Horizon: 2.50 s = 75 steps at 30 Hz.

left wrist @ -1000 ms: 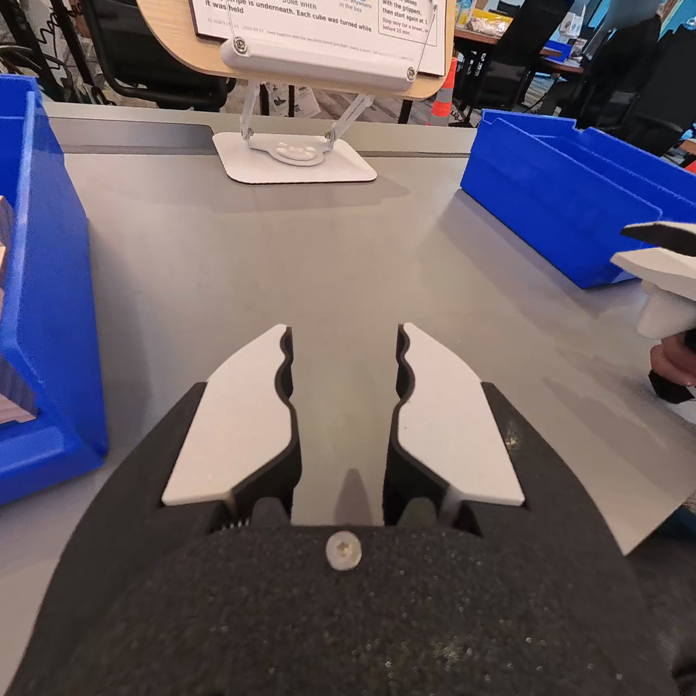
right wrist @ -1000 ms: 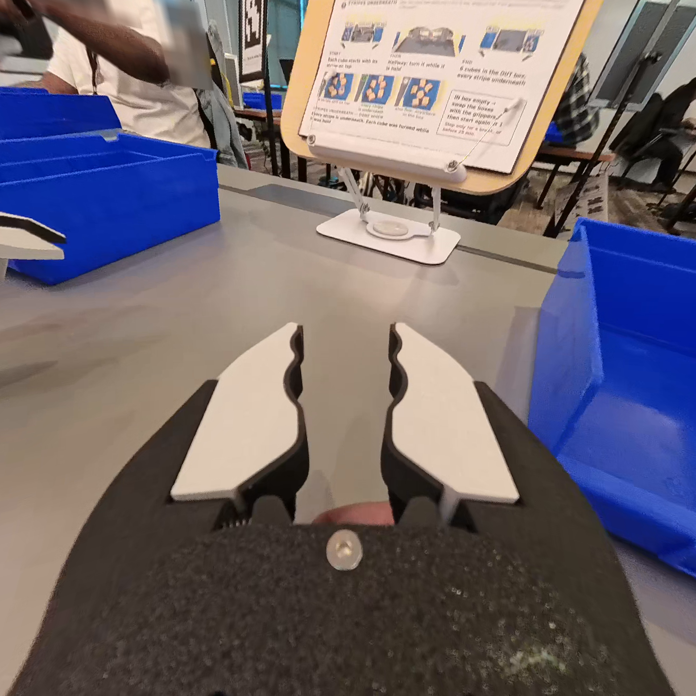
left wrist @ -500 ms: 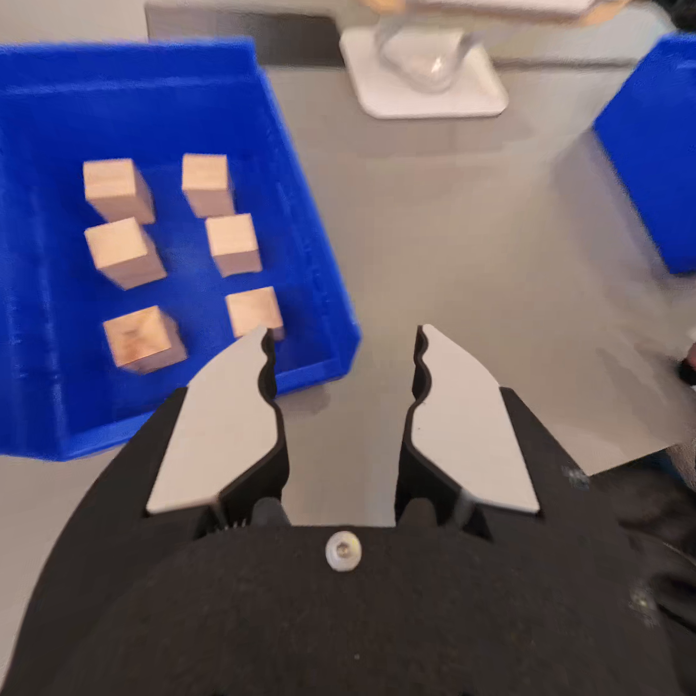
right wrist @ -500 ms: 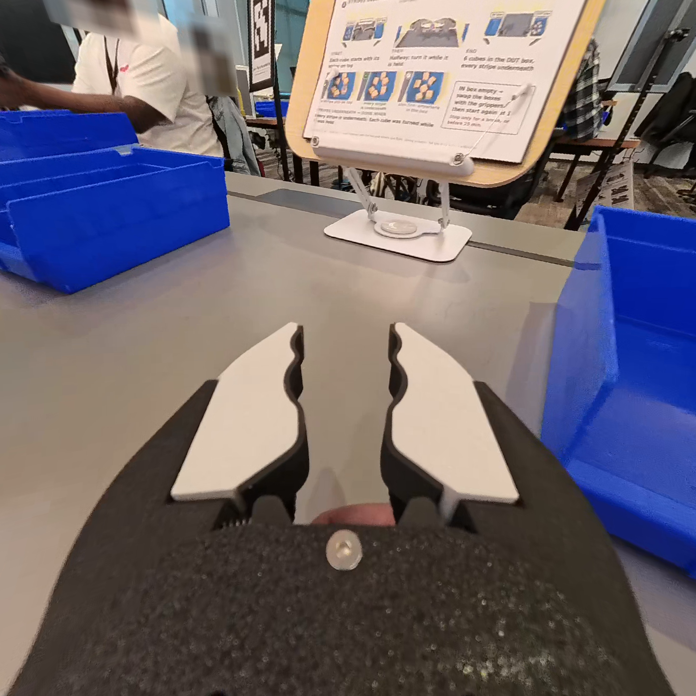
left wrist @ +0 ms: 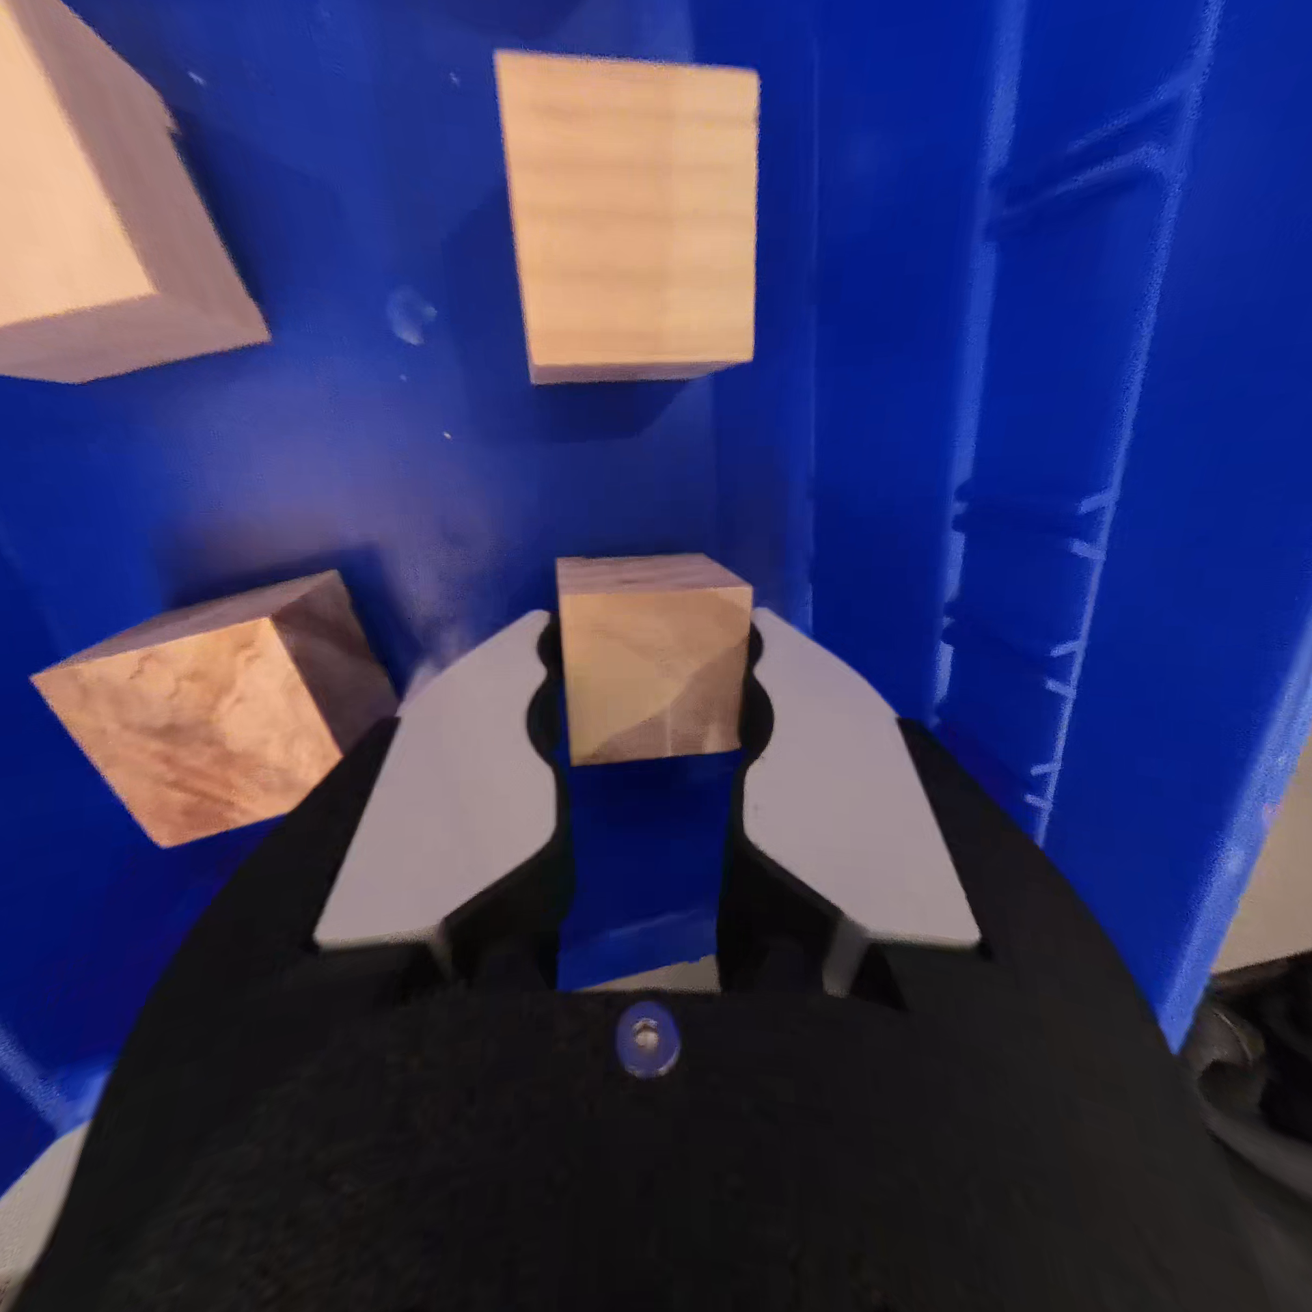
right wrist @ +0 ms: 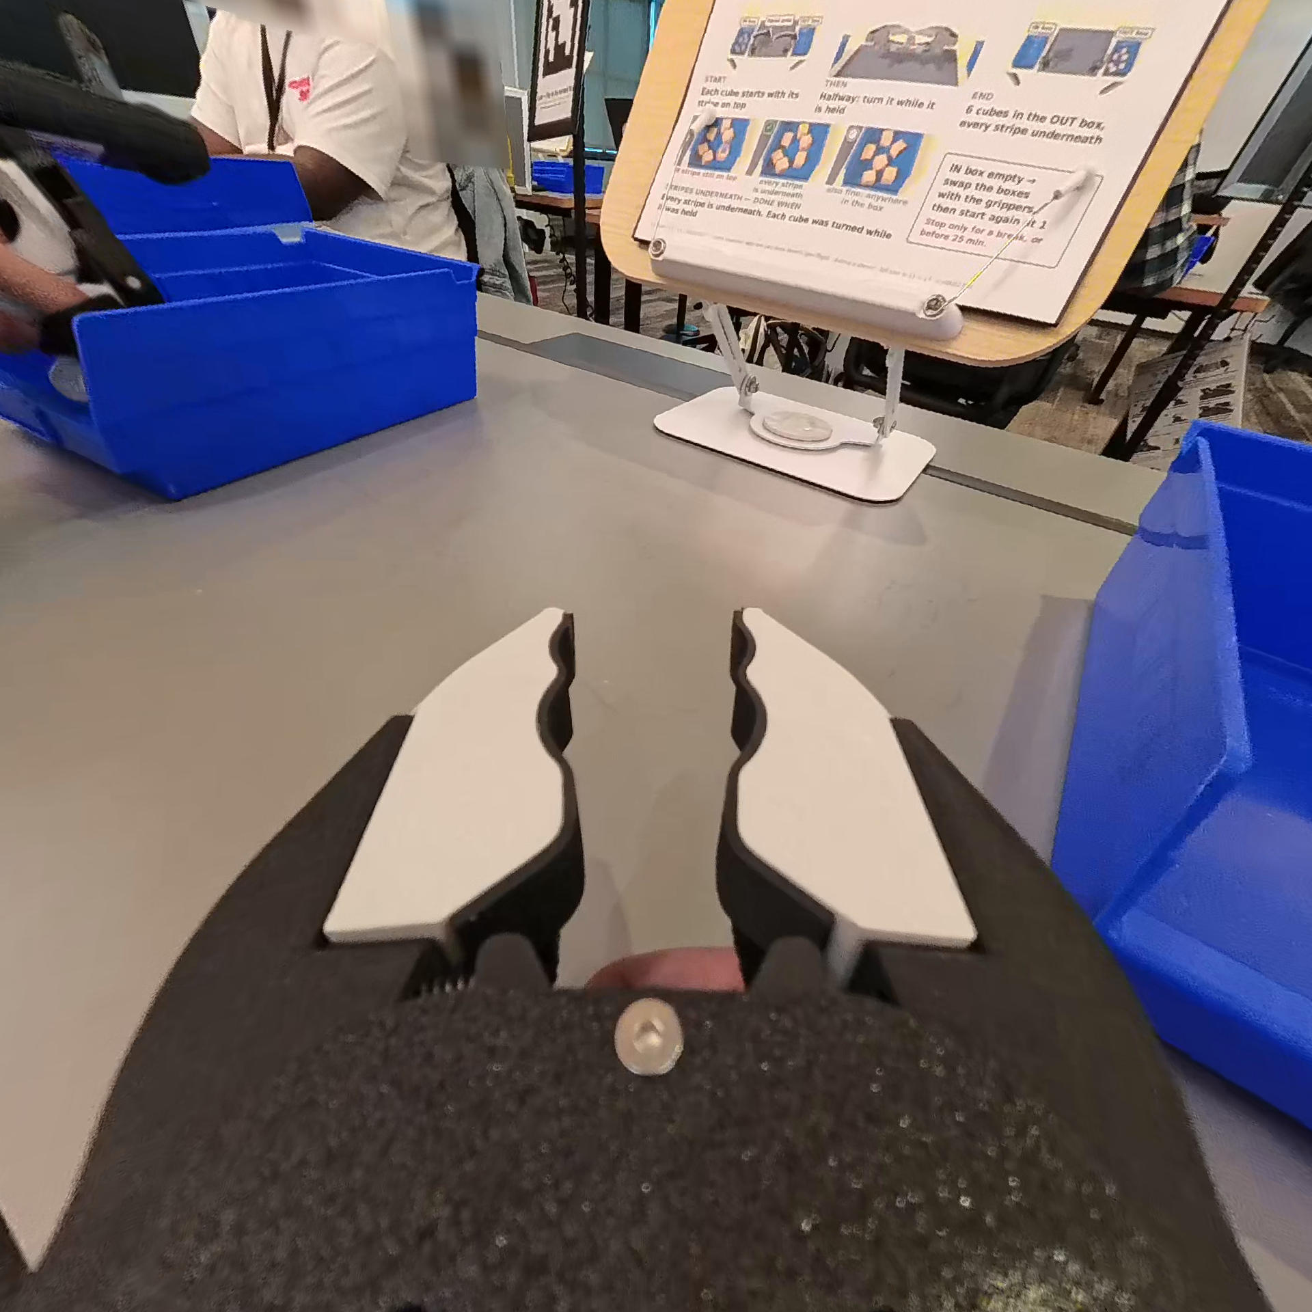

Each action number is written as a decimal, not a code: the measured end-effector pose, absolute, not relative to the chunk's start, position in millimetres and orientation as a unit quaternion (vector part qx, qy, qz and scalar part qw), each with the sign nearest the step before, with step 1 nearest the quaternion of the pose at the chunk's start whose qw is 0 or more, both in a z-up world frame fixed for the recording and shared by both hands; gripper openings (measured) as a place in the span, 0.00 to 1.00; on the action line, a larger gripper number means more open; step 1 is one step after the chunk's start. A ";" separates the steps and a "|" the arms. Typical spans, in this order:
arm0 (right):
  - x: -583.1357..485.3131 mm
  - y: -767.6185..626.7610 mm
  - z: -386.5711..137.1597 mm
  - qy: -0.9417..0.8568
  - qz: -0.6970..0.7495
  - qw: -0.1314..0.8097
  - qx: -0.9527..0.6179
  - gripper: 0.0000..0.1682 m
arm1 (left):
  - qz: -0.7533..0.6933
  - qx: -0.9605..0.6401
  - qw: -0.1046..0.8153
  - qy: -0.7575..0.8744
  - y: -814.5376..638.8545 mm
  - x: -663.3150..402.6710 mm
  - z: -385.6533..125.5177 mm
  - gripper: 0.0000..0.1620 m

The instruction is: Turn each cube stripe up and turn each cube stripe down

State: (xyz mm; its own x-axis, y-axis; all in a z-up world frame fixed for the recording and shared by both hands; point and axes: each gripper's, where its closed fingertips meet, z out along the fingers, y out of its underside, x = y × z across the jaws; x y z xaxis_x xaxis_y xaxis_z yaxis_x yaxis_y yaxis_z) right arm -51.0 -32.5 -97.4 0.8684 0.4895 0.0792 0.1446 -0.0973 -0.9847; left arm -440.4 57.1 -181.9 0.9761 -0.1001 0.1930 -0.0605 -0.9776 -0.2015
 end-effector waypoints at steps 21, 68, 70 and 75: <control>-47.5 21.1 -97.0 -0.275 0.122 0.578 -0.759 0.28 | -0.304 -0.880 0.329 0.162 77.3 -239.3 -60.3 0.28; -148.3 35.9 -53.7 -0.451 0.385 0.574 -0.565 0.27 | -0.757 -0.653 0.034 0.012 32.7 -121.0 -49.0 0.27; -146.4 33.8 -48.8 -0.443 0.401 0.566 -0.568 0.27 | -0.737 -0.671 0.066 0.055 30.3 -125.7 -48.6 0.32; -127.4 35.7 -36.9 -0.424 0.397 0.570 -0.581 0.27 | -0.564 -0.761 0.289 0.140 35.4 -180.1 -65.0 0.49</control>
